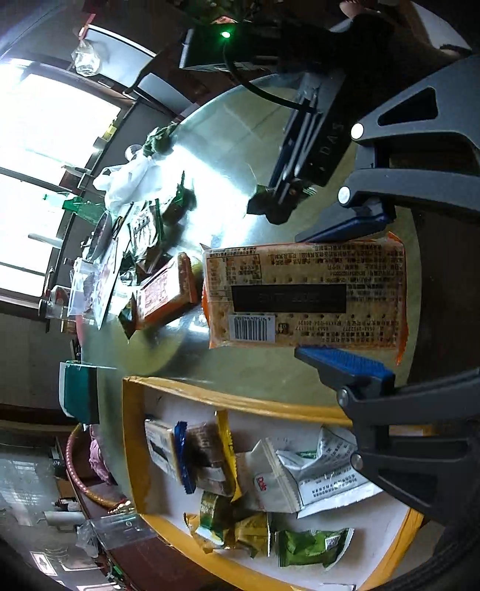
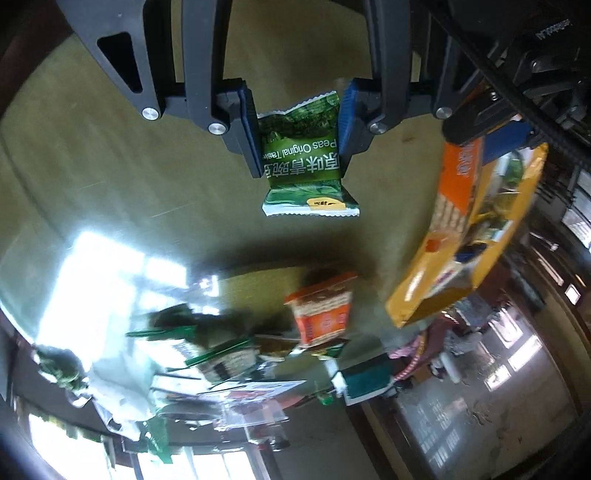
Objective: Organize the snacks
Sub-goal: 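Carry both packets over the yellow tray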
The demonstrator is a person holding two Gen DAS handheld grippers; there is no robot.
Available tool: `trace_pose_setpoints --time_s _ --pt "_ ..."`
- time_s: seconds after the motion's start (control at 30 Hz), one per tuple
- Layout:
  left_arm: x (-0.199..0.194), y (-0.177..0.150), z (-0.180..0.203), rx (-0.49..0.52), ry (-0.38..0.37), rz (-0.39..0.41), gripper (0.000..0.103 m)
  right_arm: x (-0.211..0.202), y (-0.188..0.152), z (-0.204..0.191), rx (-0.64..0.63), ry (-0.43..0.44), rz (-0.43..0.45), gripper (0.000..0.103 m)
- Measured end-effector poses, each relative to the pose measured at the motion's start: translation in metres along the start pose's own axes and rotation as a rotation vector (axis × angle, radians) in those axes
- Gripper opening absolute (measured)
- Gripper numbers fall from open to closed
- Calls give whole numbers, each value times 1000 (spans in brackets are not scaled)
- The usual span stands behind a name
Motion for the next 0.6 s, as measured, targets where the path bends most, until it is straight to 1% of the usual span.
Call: trace_pose_setpoints --time_s 0.13,0.27,0.43,0.6 --pt "-13 3 -9 -24 -21 25 54 -1 1 -8 15 28 16 36" --pt "-33 12 -25 -65 -37 71 54 -7 4 -19 12 61 43 36" --pt "-51 27 -52 -120 -21 124 54 -16 13 -38 -7 128 69 36" --pt "-64 33 -85 -182 42 166 54 -19 20 -64 -50 201 78 36"
Point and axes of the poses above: each gripper's, at about its wrist camera, not at the fingertips, and x roughly the way its jaws point, z to its right, y to its top, the point moved 2 cm from there along x, roughly the way its jaws point, and after that the axes turned 4 degrees about -z, right-handed, at the moved point
